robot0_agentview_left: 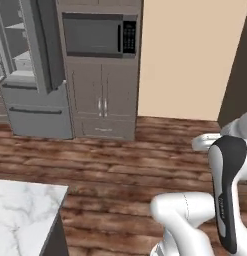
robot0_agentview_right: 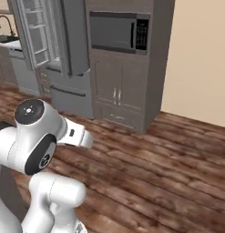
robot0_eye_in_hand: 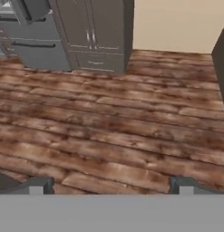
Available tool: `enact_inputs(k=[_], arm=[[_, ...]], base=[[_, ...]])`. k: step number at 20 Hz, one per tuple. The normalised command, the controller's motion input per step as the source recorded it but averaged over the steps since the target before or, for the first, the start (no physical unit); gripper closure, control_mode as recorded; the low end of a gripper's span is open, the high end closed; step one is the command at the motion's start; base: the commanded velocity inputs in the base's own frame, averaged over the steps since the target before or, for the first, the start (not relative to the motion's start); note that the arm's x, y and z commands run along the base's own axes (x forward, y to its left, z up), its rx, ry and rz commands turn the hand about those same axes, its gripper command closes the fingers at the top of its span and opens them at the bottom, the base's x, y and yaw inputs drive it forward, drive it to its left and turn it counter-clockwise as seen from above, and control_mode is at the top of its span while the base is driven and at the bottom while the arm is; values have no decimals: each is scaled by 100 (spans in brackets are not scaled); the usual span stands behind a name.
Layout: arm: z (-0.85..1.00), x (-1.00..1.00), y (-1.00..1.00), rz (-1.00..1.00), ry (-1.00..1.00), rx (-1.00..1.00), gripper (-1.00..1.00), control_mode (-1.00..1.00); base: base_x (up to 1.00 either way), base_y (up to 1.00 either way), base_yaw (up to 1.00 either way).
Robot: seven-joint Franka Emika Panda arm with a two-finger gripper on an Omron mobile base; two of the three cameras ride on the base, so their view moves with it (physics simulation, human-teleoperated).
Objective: Take the cheese, steak, and onion from the fridge and place them on the plate on the dining counter to create an appetizer plate.
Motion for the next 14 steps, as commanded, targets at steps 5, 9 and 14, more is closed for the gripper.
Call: enact_inputs(k=[5, 9, 14], arm=[[0, 0, 0, 0, 0, 0, -100, 100], [0, 0, 0, 0, 0, 0, -100, 100], [0, 0, 0, 0, 0, 0, -100, 100]], base=[[100, -12, 65], [100, -29, 64], [100, -24, 65]])
